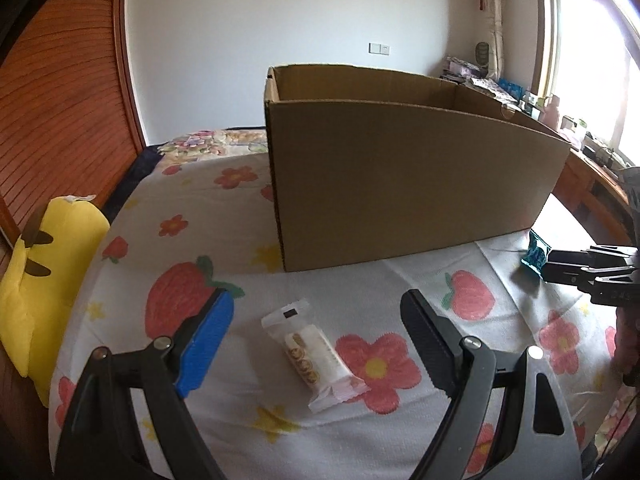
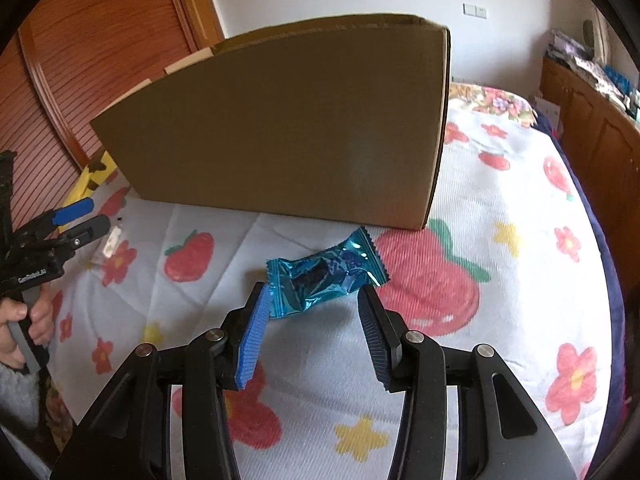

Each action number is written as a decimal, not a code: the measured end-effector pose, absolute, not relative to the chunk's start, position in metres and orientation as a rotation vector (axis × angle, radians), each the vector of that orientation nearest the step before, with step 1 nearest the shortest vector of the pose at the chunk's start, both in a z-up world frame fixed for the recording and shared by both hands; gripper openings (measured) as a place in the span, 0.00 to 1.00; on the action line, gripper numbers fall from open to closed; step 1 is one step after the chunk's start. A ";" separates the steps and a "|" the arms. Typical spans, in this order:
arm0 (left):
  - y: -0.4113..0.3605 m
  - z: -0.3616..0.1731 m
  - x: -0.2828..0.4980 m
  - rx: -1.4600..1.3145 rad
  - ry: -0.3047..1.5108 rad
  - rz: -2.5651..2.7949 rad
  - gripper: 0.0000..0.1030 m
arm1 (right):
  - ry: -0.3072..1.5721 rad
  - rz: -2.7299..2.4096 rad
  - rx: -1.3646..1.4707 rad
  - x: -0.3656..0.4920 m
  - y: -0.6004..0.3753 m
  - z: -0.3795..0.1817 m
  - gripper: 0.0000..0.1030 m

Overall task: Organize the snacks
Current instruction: 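Move the left tool toward the clear cookie packet while the right tool approaches the teal candy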

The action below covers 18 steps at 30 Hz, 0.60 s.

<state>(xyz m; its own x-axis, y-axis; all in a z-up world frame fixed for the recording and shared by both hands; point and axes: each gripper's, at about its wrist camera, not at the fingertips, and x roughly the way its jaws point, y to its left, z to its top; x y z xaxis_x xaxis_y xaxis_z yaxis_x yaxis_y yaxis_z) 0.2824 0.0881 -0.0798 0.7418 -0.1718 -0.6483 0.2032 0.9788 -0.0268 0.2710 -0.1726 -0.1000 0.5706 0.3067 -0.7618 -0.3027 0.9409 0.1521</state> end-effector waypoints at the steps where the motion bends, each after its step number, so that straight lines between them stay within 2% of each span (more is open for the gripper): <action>1: 0.088 -0.079 0.281 0.048 0.699 -0.202 0.84 | 0.898 0.357 0.009 0.272 -0.173 -0.101 0.45; 18: 0.086 -0.079 0.278 0.079 0.682 -0.167 0.84 | 0.889 0.336 -0.071 0.295 -0.158 -0.103 0.48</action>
